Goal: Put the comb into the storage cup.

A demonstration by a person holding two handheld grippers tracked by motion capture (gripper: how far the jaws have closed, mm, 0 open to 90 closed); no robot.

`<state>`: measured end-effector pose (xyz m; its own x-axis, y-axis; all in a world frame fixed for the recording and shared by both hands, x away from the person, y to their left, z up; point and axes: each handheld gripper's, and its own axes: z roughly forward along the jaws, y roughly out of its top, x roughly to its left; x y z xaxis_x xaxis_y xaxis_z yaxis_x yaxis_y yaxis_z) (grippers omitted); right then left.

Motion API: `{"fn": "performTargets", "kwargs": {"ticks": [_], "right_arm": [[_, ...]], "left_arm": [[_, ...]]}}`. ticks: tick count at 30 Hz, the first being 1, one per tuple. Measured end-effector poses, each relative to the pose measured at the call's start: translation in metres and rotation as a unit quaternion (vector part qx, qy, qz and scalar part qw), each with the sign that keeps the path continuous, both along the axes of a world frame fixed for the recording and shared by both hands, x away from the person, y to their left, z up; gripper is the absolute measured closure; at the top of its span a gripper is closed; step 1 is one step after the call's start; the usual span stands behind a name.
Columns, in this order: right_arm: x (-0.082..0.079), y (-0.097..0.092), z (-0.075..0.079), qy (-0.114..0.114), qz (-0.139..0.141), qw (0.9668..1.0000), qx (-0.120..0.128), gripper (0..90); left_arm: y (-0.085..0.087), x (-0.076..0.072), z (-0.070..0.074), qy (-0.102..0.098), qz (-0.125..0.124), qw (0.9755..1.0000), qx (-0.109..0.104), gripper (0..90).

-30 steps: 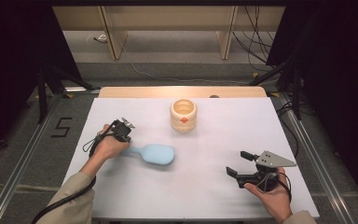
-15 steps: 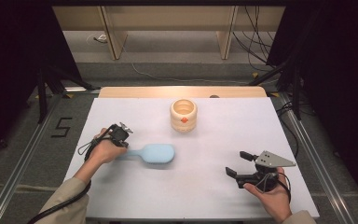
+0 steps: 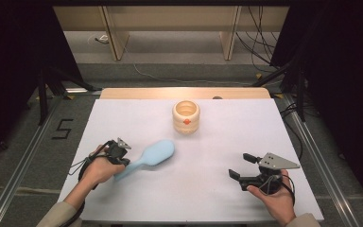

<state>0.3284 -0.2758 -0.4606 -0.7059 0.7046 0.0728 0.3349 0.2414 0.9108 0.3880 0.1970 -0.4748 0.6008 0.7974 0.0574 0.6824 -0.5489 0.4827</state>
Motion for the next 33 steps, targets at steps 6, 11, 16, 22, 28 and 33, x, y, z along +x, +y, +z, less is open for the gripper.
{"fn": "performTargets", "kwargs": {"ticks": [6, 11, 16, 22, 28, 33], "right_arm": [[0.0, 0.0, 0.0, 0.001, 0.0, 1.0, 0.0, 15.8], [0.0, 0.0, 0.001, 0.0, 0.001, 1.0, 0.001, 15.8], [-0.001, 0.0, 0.001, 0.0, 0.004, 1.0, 0.001, 15.8], [-0.001, 0.0, 0.001, 0.0, 0.006, 1.0, 0.002, 15.8], [-0.001, 0.0, 0.001, 0.002, 0.006, 1.0, 0.001, 15.8], [-0.001, 0.0, 0.001, 0.001, 0.007, 1.0, 0.001, 15.8]], "left_arm": [[-0.004, -0.021, -0.003, -0.013, -0.009, 0.9997, -0.018, 89.8], [-0.005, -0.029, -0.003, -0.01, -0.012, 0.9994, -0.03, 89.5], [0.002, -0.03, -0.002, -0.026, -0.013, 0.9987, -0.041, 79.4], [0.012, -0.03, 0.009, -0.077, 0.001, 0.9955, -0.055, 55.8], [0.014, -0.03, 0.018, -0.113, 0.002, 0.9912, -0.069, 28.8], [0.011, -0.032, 0.022, -0.132, -0.012, 0.9862, -0.1, 15.0]]}}
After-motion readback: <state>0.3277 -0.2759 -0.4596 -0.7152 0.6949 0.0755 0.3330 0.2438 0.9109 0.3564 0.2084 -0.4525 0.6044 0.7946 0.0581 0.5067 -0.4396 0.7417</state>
